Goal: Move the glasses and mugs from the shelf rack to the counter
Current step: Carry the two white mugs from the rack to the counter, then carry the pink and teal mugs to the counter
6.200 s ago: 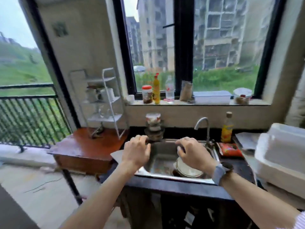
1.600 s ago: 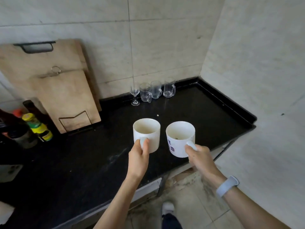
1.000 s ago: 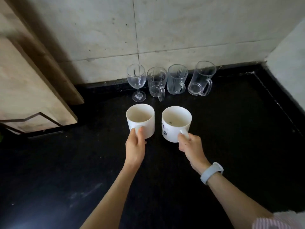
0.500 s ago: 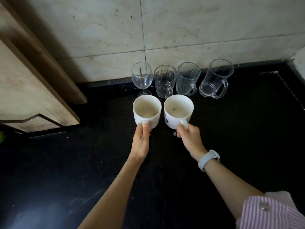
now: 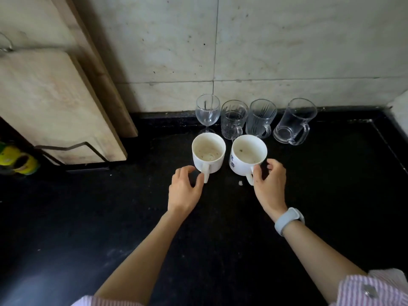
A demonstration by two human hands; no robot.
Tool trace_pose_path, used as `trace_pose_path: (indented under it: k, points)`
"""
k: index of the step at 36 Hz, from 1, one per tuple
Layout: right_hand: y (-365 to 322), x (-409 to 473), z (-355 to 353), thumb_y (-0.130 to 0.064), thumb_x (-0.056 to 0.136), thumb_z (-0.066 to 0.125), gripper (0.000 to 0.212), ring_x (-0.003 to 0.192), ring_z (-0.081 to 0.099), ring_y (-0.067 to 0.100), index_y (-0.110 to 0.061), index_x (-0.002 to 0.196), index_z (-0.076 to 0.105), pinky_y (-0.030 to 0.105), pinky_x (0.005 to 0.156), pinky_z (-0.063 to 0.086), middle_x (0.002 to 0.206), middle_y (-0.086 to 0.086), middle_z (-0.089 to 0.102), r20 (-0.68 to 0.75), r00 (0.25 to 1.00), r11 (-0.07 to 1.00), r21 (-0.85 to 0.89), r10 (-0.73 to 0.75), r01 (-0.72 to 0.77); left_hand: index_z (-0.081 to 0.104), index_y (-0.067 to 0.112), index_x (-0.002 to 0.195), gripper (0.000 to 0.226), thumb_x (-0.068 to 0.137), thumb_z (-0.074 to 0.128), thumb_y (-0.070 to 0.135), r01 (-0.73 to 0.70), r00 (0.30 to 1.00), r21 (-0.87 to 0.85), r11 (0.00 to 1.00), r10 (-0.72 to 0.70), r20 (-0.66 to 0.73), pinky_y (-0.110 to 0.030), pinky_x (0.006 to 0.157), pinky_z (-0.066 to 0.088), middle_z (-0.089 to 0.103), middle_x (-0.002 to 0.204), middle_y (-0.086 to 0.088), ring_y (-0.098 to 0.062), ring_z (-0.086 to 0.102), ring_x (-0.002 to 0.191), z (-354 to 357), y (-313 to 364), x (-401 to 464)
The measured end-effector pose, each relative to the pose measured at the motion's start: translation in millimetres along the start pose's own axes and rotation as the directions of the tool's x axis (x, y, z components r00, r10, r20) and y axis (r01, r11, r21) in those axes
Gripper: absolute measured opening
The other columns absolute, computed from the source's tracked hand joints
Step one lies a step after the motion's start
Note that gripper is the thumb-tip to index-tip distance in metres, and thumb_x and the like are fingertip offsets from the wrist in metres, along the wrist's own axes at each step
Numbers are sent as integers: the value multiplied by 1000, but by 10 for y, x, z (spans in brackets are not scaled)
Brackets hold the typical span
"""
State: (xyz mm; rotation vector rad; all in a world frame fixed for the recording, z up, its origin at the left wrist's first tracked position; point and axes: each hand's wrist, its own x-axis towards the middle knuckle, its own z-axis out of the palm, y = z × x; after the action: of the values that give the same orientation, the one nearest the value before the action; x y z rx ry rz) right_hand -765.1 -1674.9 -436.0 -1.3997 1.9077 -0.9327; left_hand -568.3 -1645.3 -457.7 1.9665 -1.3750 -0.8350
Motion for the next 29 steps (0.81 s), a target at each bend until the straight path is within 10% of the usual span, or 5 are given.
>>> trace_pose_path:
  k: [11, 18, 29]
  points:
    - [-1213, -682, 320, -23, 91, 47, 42, 121, 46, 28, -13, 131, 41, 41, 97, 41, 129, 10, 52, 427, 765, 800, -142, -482, 583, 47, 18, 128, 42, 91, 47, 38, -2, 972, 579, 815, 139, -192, -40, 103, 31, 54, 129, -2, -22, 47, 122, -1566, -145, -510]
    - [-2090, -2150, 822, -29, 94, 40, 40, 130, 37, 21, -21, 133, 43, 37, 106, 35, 139, 0, 48, 695, 395, 604, 71, -600, 794, 49, 19, 127, 41, 91, 47, 38, 272, 854, 582, 766, 86, -512, -38, 102, 32, 55, 129, 1, -21, 48, 121, -2906, -617, -2078]
    - [-2639, -6095, 639, -24, 92, 41, 34, 124, 44, 28, -16, 124, 52, 40, 105, 35, 132, 6, 54, 674, -252, 236, 544, -694, 805, 53, 16, 122, 40, 87, 52, 35, 741, 446, 280, 610, -137, -884, -39, 92, 39, 61, 121, -6, -27, 54, 114, -3990, -1488, -6400]
